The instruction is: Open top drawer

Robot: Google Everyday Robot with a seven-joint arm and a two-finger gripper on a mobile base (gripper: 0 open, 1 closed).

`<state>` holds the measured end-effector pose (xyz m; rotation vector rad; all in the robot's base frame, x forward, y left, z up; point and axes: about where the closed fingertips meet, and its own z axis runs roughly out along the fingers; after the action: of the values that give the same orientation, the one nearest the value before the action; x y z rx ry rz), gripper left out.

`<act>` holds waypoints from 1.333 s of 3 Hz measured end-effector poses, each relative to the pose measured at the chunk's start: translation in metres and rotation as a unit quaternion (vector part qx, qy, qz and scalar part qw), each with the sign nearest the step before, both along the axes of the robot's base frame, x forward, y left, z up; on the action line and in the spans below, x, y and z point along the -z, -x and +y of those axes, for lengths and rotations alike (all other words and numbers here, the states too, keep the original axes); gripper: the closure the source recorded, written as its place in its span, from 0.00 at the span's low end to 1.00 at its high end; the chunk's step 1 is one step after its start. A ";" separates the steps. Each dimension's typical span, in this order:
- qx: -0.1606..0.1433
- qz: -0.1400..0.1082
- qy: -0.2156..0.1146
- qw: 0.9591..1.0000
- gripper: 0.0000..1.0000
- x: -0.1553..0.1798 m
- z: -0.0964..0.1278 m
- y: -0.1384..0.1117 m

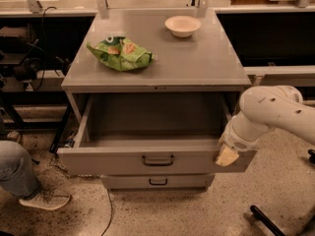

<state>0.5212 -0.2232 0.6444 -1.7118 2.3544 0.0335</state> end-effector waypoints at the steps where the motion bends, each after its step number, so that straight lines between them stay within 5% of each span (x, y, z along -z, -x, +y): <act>1: 0.000 0.000 0.000 1.000 1.00 0.000 0.000 0.000; 4: 0.029 0.010 -0.015 0.999 1.00 -0.003 -0.009 0.044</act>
Offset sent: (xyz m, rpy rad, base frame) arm -0.2368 -0.0570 0.0186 0.1654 0.0750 -0.3308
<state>0.4772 -0.2321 0.6479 -1.6358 2.4051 0.0758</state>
